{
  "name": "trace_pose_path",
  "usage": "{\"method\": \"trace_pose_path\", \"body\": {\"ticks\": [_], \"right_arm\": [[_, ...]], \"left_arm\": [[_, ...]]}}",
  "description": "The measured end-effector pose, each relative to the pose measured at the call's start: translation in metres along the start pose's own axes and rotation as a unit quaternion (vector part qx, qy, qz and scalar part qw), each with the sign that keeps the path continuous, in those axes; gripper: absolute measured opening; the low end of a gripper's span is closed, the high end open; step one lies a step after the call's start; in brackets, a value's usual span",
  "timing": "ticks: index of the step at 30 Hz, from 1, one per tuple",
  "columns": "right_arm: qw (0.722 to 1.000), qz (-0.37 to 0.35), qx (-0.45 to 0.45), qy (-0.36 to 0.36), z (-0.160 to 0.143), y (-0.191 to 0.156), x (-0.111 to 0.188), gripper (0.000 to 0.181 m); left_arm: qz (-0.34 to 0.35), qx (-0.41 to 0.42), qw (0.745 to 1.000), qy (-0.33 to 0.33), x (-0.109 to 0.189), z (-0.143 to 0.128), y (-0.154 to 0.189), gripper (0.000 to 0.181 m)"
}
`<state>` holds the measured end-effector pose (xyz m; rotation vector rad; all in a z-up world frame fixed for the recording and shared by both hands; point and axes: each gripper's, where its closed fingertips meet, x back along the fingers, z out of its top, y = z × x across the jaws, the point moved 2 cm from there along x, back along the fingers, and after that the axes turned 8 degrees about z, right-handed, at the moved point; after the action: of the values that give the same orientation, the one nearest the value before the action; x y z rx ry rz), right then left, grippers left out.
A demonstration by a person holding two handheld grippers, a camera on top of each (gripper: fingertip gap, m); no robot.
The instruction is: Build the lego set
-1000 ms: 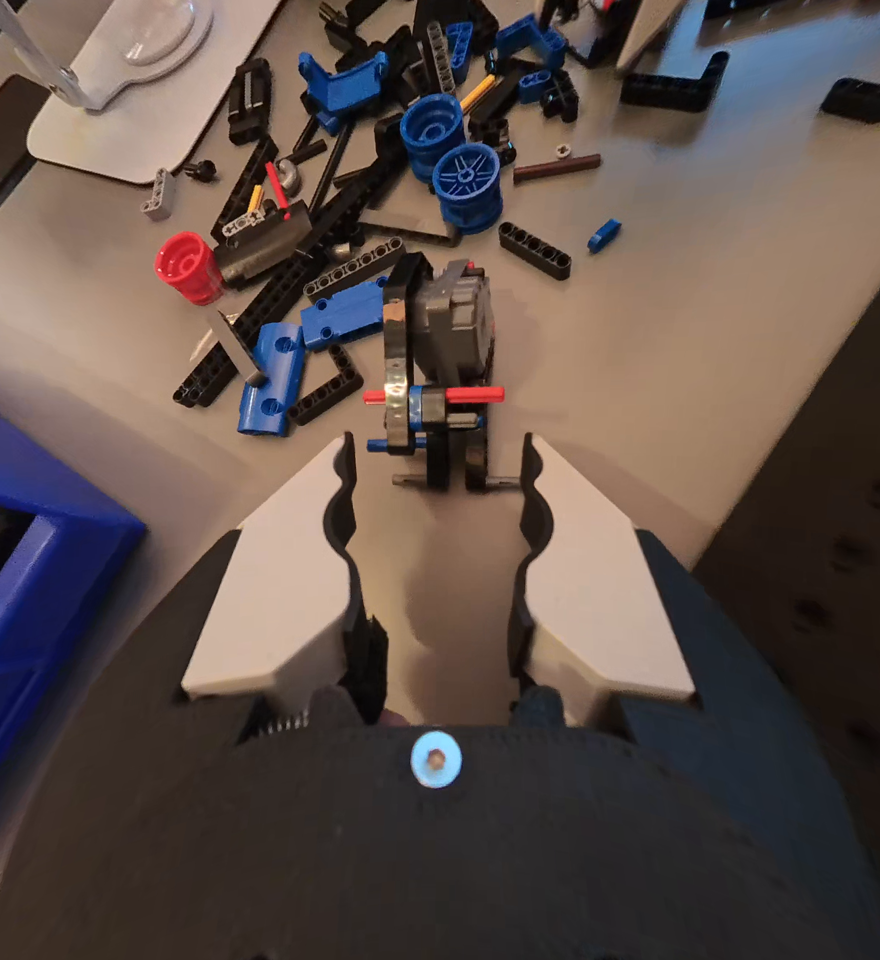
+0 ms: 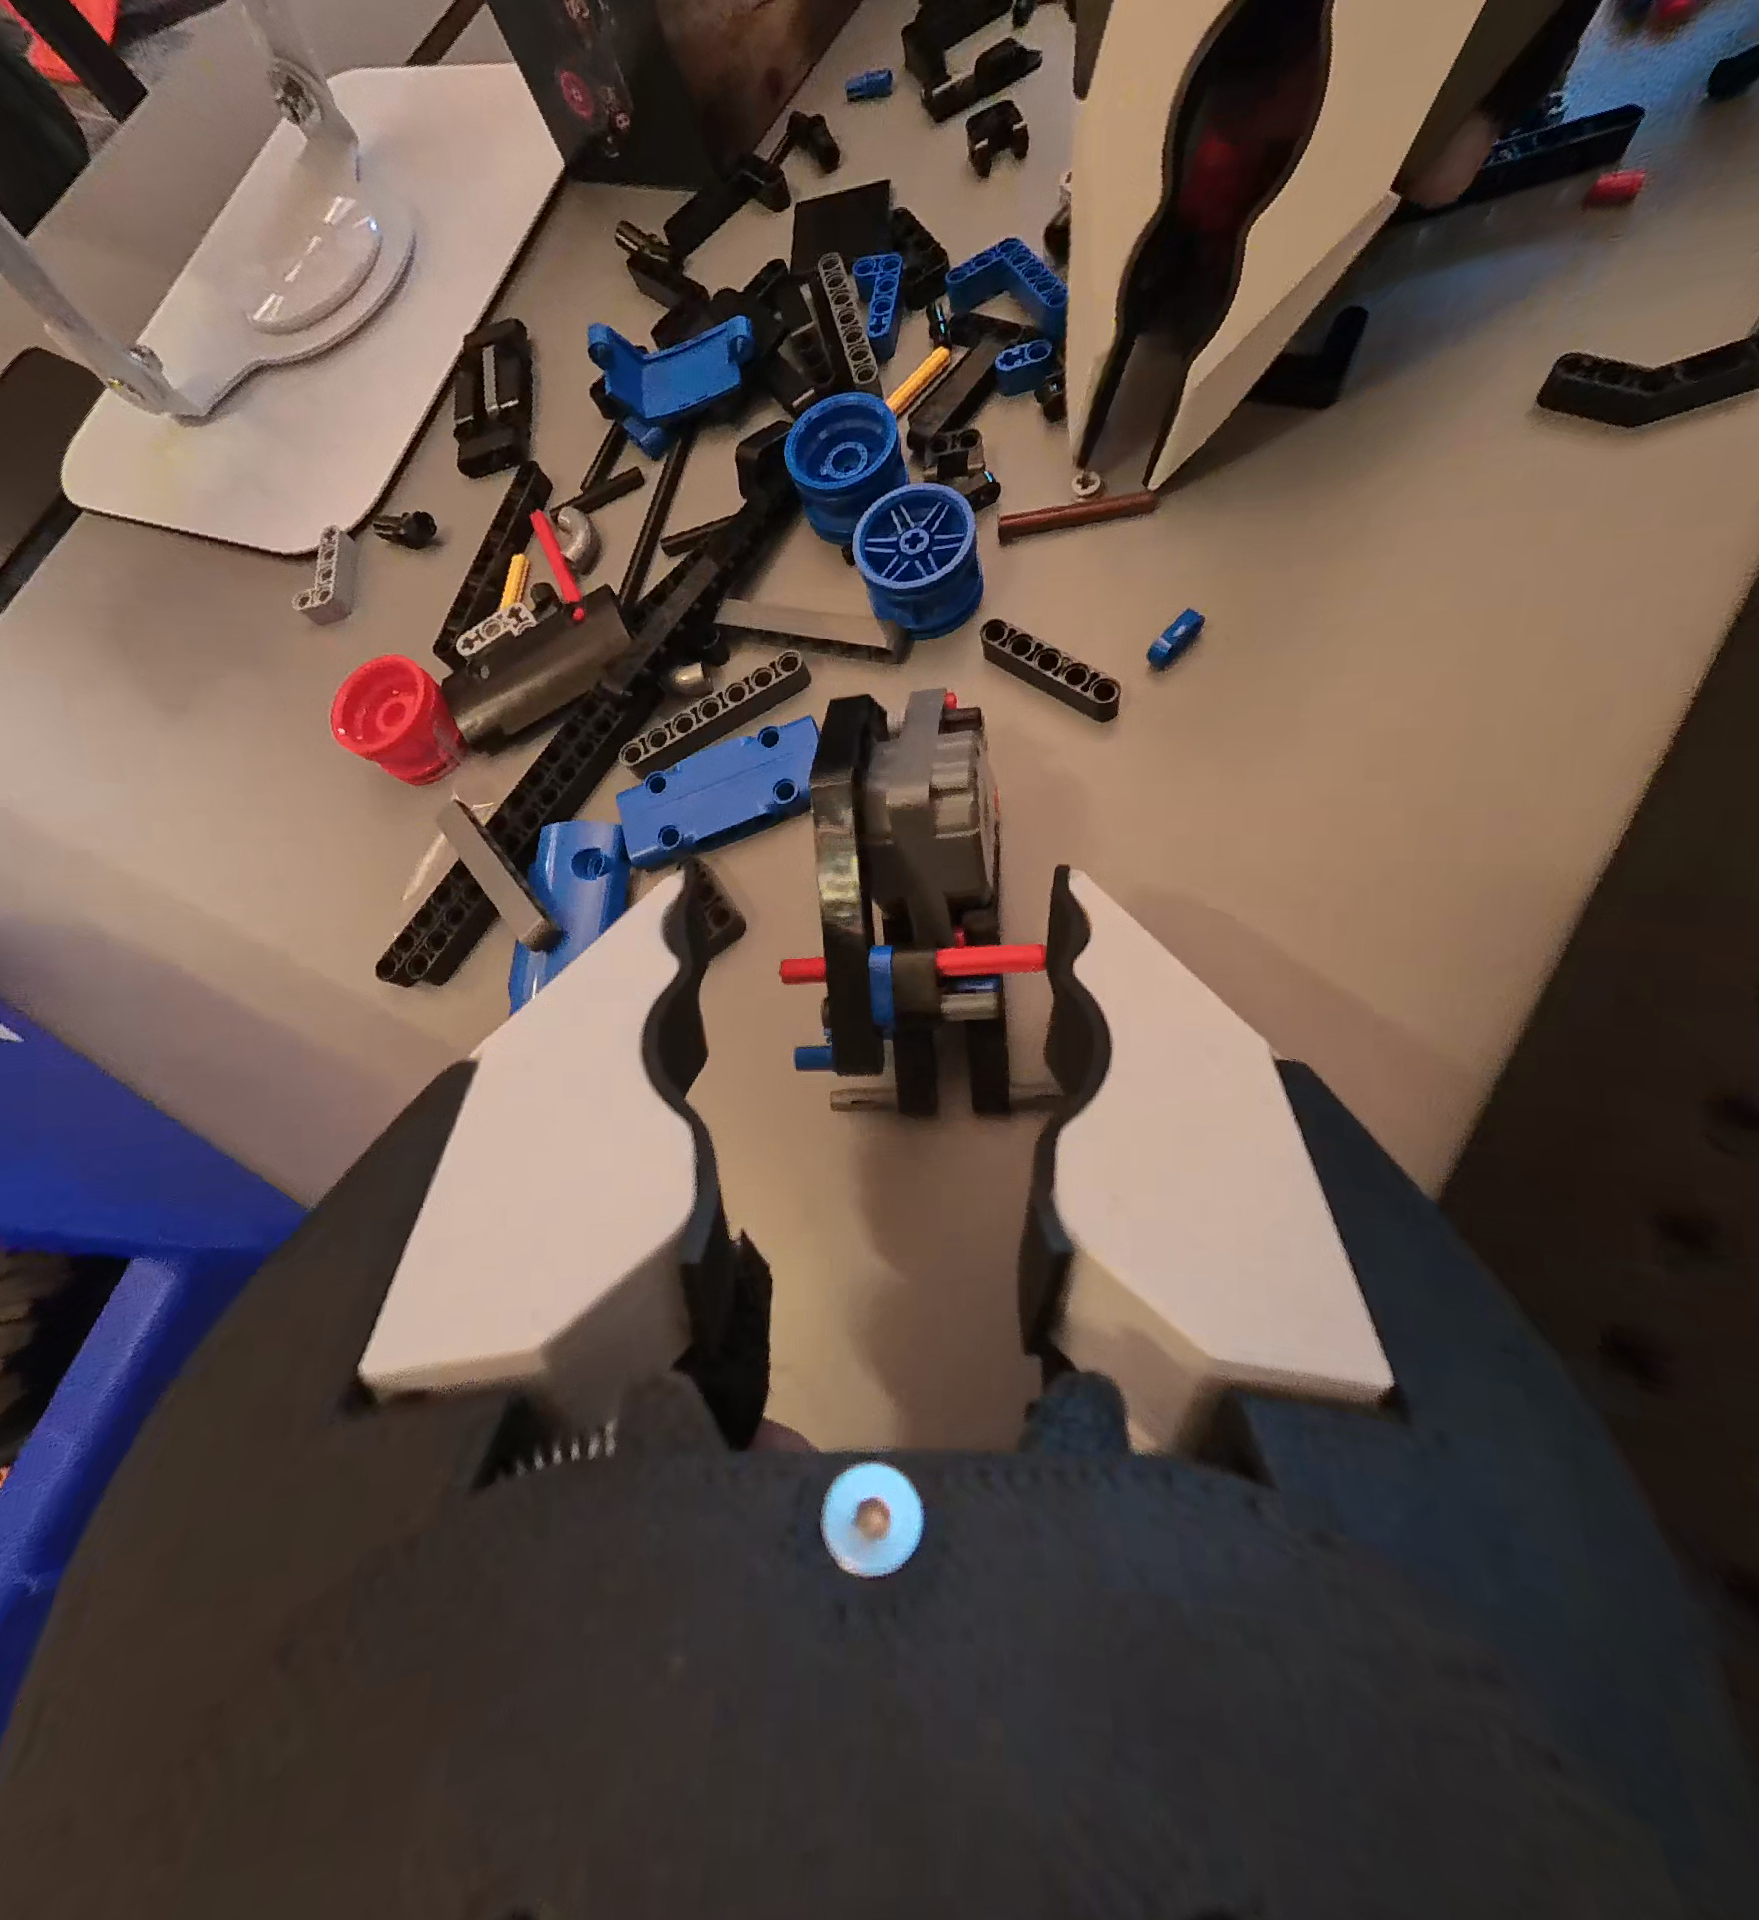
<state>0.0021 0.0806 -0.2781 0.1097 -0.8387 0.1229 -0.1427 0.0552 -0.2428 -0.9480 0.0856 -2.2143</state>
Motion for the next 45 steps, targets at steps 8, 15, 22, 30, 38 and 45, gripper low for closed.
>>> {"method": "trace_pose_path", "body": {"ticks": [8, 15, 22, 30, 38, 45], "right_arm": [[1.000, 0.010, 0.004, 0.001, 0.001, -0.004, -0.002, 0.003], [1.000, 0.020, -0.007, 0.011, 0.001, -0.005, -0.001, 0.010], [0.999, 0.020, -0.022, 0.014, -0.001, -0.002, 0.000, 0.016], [1.000, 0.013, -0.016, 0.002, 0.000, -0.001, -0.001, 0.013], [0.999, 0.005, -0.032, -0.006, 0.006, 0.006, -0.007, 0.006], [1.000, -0.005, -0.021, 0.000, 0.009, 0.005, -0.005, 0.004]], "left_arm": [[-0.014, -0.005, 1.000, -0.008, -0.004, 0.000, 0.000, 0.063], [-0.018, -0.005, 1.000, -0.018, -0.009, -0.003, 0.003, 0.058], [-0.020, -0.006, 1.000, -0.017, -0.009, -0.001, 0.007, 0.051], [-0.020, -0.020, 1.000, -0.011, -0.009, 0.000, 0.012, 0.052], [-0.018, -0.027, 0.999, -0.012, -0.010, -0.001, 0.011, 0.051], [-0.017, -0.014, 1.000, -0.005, -0.011, 0.005, 0.005, 0.054]]}}
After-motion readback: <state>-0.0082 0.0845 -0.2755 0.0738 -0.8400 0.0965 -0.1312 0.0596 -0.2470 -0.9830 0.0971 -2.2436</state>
